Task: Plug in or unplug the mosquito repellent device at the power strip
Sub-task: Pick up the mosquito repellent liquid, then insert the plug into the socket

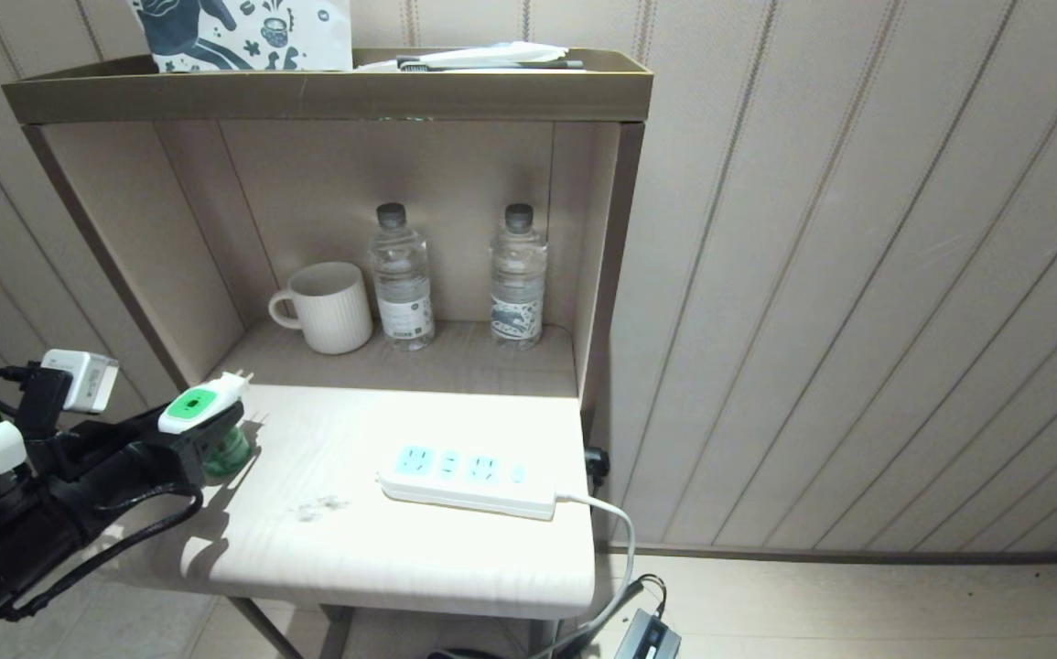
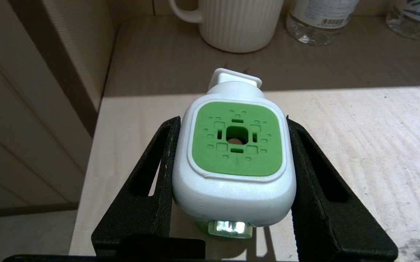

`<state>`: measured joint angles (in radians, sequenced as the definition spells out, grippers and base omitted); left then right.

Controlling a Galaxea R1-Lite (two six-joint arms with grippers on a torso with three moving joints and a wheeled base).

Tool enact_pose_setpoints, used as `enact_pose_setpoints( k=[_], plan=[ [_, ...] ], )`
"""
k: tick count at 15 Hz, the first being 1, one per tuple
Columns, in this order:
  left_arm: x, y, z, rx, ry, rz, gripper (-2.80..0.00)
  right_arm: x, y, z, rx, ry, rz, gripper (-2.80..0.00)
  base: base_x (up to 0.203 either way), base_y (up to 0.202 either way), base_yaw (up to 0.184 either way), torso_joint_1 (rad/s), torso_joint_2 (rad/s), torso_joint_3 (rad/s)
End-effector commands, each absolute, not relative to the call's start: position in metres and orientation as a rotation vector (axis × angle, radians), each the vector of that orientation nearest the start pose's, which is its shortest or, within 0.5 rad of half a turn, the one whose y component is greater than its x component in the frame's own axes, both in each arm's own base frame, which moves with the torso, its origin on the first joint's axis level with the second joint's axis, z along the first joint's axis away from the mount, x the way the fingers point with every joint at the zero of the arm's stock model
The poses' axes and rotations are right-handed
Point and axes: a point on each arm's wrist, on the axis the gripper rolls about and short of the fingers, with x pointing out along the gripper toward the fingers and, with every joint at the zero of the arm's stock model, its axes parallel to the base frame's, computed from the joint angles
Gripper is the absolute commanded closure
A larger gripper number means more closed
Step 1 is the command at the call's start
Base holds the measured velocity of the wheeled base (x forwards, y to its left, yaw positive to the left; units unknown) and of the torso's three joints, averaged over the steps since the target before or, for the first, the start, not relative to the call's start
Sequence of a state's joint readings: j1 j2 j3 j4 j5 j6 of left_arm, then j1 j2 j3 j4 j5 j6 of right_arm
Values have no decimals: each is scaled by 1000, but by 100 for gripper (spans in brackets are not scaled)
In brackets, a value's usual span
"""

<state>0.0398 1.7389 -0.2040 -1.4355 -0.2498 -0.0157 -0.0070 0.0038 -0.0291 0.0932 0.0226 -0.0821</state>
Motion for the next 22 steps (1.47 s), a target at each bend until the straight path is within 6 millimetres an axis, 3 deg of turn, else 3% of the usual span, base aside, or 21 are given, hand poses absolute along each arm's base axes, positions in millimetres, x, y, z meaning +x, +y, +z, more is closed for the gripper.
enact_pose_setpoints(
  k=[1, 5, 10, 14, 17, 19, 22],
  plan=[
    [228, 3, 117, -33, 89, -210, 0, -25, 1, 74, -82, 68, 20, 0, 0, 0, 0, 0, 0, 0],
    [199, 1, 159, -10, -28, -168, 0, -25, 1, 74, -82, 68, 18, 0, 0, 0, 0, 0, 0, 0],
    [150, -17, 234, 14, -126, 21, 0, -25, 1, 74, -82, 67, 19, 0, 0, 0, 0, 0, 0, 0],
    [110, -13, 280, 81, -58, 98, 0, -25, 1, 74, -82, 68, 19, 0, 0, 0, 0, 0, 0, 0],
    [57, -4, 315, 78, 10, 106, 0, -25, 1, 74, -82, 68, 19, 0, 0, 0, 0, 0, 0, 0],
    [26, 2, 318, 53, 24, 118, 0, -25, 1, 74, -82, 68, 20, 0, 0, 0, 0, 0, 0, 0],
    [13, 4, 320, 19, 104, 114, 0, -25, 1, 74, -82, 67, 19, 0, 0, 0, 0, 0, 0, 0]
  ],
)
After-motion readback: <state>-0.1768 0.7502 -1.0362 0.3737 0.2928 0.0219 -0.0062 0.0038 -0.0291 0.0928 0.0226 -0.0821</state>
